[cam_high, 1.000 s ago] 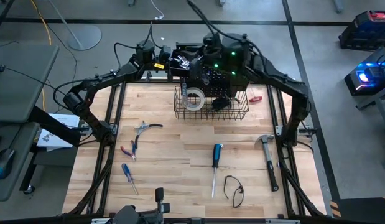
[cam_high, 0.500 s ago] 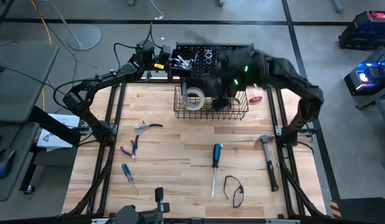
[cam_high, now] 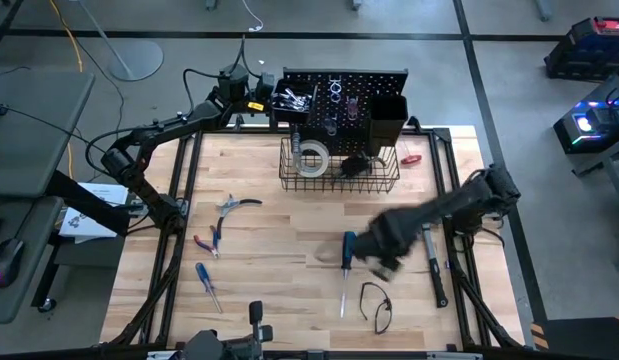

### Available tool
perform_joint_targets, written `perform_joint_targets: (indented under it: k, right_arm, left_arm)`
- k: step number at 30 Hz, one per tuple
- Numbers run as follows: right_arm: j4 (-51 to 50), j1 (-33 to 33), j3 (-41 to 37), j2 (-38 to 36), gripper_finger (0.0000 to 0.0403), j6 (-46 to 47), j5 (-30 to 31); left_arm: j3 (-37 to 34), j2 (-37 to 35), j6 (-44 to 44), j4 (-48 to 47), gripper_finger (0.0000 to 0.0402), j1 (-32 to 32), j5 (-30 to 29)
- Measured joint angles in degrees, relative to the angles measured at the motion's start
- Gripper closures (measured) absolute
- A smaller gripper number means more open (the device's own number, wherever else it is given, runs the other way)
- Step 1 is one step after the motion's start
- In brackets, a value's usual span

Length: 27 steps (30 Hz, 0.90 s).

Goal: Hang tools onto peg board
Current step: Put the socket in the left black bin on the pegboard

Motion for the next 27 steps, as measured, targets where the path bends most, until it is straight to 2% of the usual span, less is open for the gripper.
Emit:
perform_joint_targets:
  k: [2,5,6,8,16,23,27]
  right_arm:
    - [-0.19,2.86,-8.73,-1.24,0.0253,-1.44,-6.52]
    - [2.25,6.71,-20.9,-3.0,0.036,-3.58,-16.21]
    - [3.65,7.8,-24.22,-3.6,0.0381,-4.72,-19.07]
    - [5.64,9.44,-29.15,-4.75,0.0386,-7.2,-22.21]
    - [15.37,9.2,-39.7,-4.68,0.0402,-20.9,-22.38]
    - [17.6,8.74,-42.22,-4.68,0.0403,-29.76,-16.9]
    - [21.96,8.53,-43.85,-4.66,0.0403,-31.45,-14.09]
  left_arm:
    - [0.0,0.0,-0.08,0.0,0.0293,0.02,-0.02]
    - [0.0,0.0,0.01,0.0,0.0293,0.02,-0.01]
    - [0.0,0.0,-0.11,0.01,0.0293,0.02,-0.01]
    - [0.0,0.0,-0.36,0.0,0.0293,0.02,0.0]
    - [0.0,0.0,-0.39,-0.03,0.0293,0.02,-0.15]
    - [0.0,-0.04,-0.28,-0.01,0.0293,-0.05,-2.63]
    - [0.0,-0.04,-0.3,0.0,0.0293,-0.05,-3.25]
